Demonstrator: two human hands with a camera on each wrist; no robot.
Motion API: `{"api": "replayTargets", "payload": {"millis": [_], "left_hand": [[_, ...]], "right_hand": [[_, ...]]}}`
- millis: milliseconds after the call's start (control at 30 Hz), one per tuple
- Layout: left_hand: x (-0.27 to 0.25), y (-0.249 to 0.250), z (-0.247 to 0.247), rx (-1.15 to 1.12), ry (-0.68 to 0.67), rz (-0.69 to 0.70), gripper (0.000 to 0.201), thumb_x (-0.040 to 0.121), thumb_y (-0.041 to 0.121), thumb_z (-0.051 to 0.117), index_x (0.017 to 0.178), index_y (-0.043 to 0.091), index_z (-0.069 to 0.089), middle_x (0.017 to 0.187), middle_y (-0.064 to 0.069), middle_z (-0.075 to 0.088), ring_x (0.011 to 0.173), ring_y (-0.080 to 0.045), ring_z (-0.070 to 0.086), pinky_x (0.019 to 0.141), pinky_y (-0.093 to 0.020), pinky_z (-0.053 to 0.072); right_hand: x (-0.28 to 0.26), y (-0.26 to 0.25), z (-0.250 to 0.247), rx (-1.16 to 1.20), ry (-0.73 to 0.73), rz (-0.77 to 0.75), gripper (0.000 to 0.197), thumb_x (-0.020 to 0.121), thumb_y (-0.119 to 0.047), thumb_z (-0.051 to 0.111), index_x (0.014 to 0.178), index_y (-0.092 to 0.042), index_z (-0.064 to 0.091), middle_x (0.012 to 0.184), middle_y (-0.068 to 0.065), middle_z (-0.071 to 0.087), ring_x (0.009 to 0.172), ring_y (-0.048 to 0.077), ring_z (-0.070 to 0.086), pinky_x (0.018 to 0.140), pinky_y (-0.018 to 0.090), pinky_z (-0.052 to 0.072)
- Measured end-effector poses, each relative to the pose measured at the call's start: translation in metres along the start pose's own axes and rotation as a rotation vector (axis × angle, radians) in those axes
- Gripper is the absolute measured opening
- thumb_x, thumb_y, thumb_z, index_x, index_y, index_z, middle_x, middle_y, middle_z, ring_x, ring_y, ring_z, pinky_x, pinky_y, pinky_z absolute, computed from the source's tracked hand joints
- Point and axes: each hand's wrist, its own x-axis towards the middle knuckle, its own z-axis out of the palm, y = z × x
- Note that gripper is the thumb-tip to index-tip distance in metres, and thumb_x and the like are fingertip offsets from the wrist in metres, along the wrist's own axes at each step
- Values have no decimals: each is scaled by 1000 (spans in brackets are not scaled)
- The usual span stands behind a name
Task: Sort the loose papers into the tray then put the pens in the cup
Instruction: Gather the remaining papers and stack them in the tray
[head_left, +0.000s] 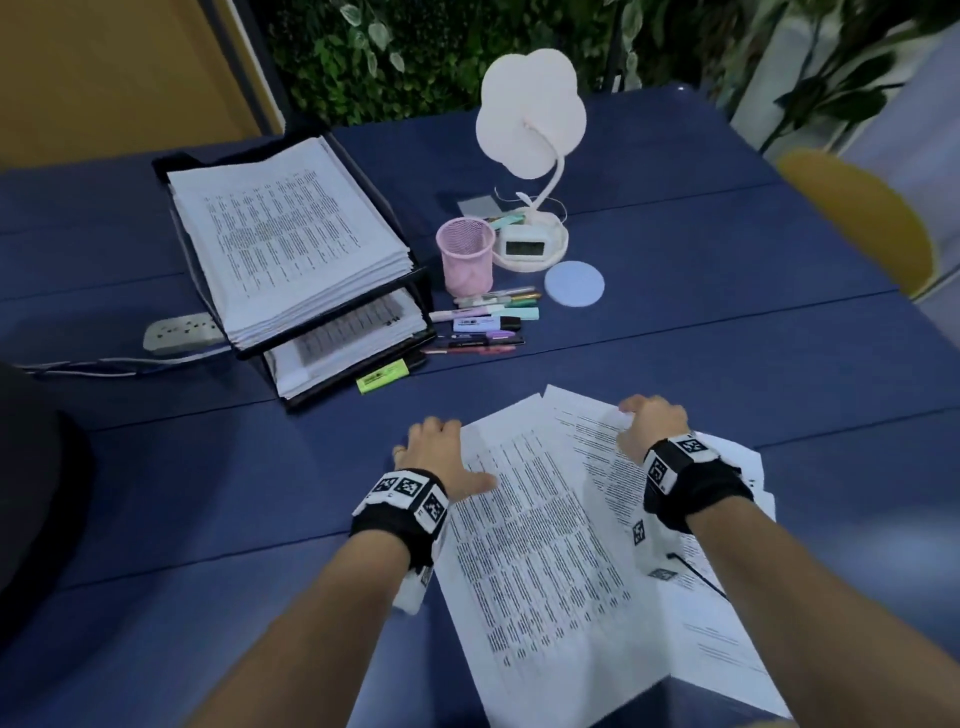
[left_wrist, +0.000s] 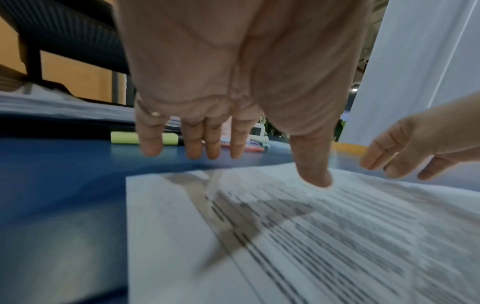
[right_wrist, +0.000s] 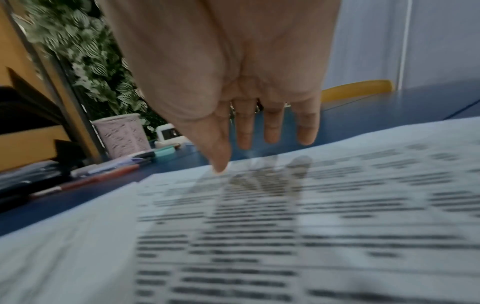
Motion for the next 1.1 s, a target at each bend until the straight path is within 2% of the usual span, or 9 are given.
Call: {"api": "replayTargets", "payload": {"millis": [67,167,400,567,667,833,867,1000,1100], "left_hand": [[-1,6,7,36,-10,-32,101,65,66,70,144,18,29,143,-8,30,134,-29,27,105,-51,32],[2,12,7,88,-5,-66,107,61,69,72,142,16,27,141,-10,32,132,-31,29,104,-49,33],[10,18,6,139,-17,-150,119,49,79,71,138,11,30,138,-9,37,131,-28,33,102,-50,34],[13,15,7,46,33,-240,118,53,82,64,139,11,27,140,-10,32,132,-29,30,99,-53,37],[18,8,2,-22,74,-294,117,56,83,61,141,11,25,142,-11,30,133,-31,28,98,-55,38],[19,-3,-2,-91,37,-243,120,56,78,67,147,19,16,148,-11,23,136,-33,22,102,-58,33],[18,-6,-2,-126,29,-223,123,55,77,69,149,22,13,151,-10,18,139,-33,18,105,-59,31],[9,-12,-2,-190,18,-199,128,54,72,75,150,30,2,159,-5,-7,146,-29,-4,110,-64,16],[3,-16,-2,-101,-76,-167,130,54,67,78,150,34,-3,159,-6,-11,146,-29,-8,109,-69,10]], "right_hand": [[3,17,1,-90,-75,24,68,77,-35,69,137,-25,39,142,7,37,131,34,33,104,50,38],[3,31,0,-159,-84,-1,94,67,-58,72,143,-24,28,146,9,30,135,34,28,106,52,35],[1,41,-5,-277,-19,17,100,60,-77,63,136,-22,30,139,6,41,129,28,38,100,49,33],[1,37,0,-125,-77,36,82,66,-71,60,125,-20,33,121,5,57,111,30,55,94,46,39],[5,28,2,-20,-130,10,69,78,-55,61,126,-13,36,121,9,57,107,30,58,84,36,47],[19,11,-3,-5,-162,-89,5,89,-15,46,88,-12,50,109,11,60,91,28,55,78,30,45],[22,9,-3,21,-163,-83,6,90,-12,44,87,-11,50,109,12,59,91,28,54,77,30,43],[26,3,-1,132,-115,-30,27,93,-7,42,118,0,51,122,17,56,110,33,55,84,31,43],[28,-3,-2,226,-101,-31,27,94,-7,39,117,1,51,122,19,56,97,31,53,84,32,44]]}}
